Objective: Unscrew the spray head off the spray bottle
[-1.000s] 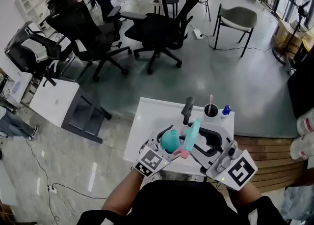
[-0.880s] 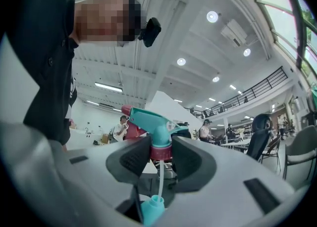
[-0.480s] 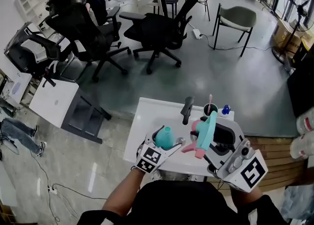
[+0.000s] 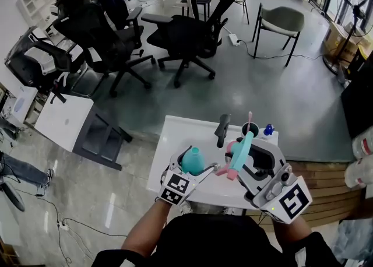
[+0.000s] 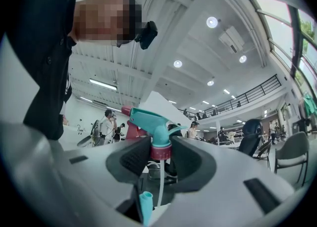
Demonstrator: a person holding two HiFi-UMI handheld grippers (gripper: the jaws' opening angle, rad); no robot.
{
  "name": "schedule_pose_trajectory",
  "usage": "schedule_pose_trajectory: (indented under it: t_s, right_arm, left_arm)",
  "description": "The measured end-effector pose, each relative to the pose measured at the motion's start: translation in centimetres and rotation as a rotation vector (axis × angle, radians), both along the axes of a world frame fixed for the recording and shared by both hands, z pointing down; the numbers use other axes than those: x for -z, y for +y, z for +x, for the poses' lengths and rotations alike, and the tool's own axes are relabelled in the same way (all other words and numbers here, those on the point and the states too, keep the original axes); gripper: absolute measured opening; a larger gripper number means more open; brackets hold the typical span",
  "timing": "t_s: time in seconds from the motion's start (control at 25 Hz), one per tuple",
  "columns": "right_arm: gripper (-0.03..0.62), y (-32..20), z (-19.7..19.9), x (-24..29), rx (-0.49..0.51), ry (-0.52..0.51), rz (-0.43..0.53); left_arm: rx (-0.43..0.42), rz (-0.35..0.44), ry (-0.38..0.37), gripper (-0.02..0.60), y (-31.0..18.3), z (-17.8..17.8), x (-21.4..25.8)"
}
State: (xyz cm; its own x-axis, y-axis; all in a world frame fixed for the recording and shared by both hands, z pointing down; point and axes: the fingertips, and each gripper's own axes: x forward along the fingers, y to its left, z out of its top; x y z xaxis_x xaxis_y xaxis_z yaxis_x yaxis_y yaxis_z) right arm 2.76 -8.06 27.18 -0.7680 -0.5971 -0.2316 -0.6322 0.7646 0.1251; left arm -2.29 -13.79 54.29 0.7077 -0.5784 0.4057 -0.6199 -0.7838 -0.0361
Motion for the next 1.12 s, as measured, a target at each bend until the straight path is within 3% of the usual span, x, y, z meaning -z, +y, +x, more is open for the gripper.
schedule_pose_trajectory:
  t_s: [0.24,0.56,1.12]
  right_arm:
    - [0.14,-1.2,0.5,-3.0,-0.042,0.024,-0.042]
    - [0.14,-2.2,0.9,-8.9,-0.092,0.083,-0.171]
    - [0.14,-5.0,4.2,-16.1,-0.241,0.099,-0.319]
  left_arm:
    - [0.031,0.031,0.021,0.446,-0.9,-0.8,1.2]
    - [0.087,0.073,0.044,0.446,-1.6,-1.6,2.8]
    - [0.157,0.119,0.072,0.446,-2.8,-2.5,4.1]
